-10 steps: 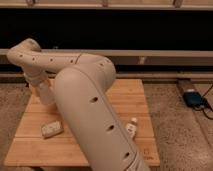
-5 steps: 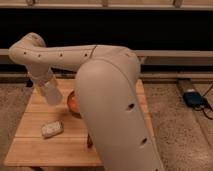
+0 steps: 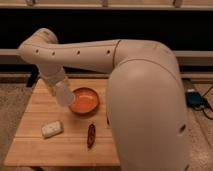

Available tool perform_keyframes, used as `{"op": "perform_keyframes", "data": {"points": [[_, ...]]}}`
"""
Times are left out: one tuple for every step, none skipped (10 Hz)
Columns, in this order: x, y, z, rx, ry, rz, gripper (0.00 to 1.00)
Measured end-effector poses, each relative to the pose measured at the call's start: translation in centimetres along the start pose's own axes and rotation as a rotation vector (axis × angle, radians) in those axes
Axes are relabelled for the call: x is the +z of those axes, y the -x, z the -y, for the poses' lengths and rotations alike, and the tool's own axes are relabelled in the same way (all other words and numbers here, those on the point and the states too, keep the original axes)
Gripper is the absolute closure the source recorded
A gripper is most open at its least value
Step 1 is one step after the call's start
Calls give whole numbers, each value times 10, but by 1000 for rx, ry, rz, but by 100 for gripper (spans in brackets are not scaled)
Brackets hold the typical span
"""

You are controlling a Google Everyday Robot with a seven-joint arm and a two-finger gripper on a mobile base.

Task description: Place the ceramic cup over the eraser

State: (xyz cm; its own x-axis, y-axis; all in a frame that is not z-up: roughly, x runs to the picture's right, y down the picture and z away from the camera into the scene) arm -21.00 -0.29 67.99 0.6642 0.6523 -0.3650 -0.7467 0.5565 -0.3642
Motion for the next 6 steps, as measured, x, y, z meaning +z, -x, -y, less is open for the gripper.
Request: {"op": "perform_keyframes", "data": {"points": [[-6,-12,8,32,-5,-2,100],[-12,-23,16,65,-12,-1,100],[-15,-35,21,94,-10,-2,100],[-18,-47,29,126,-11,0,100],[-19,-60,36,154,-11,0,100],[-20,-74,44,183,-8,1,100]]}}
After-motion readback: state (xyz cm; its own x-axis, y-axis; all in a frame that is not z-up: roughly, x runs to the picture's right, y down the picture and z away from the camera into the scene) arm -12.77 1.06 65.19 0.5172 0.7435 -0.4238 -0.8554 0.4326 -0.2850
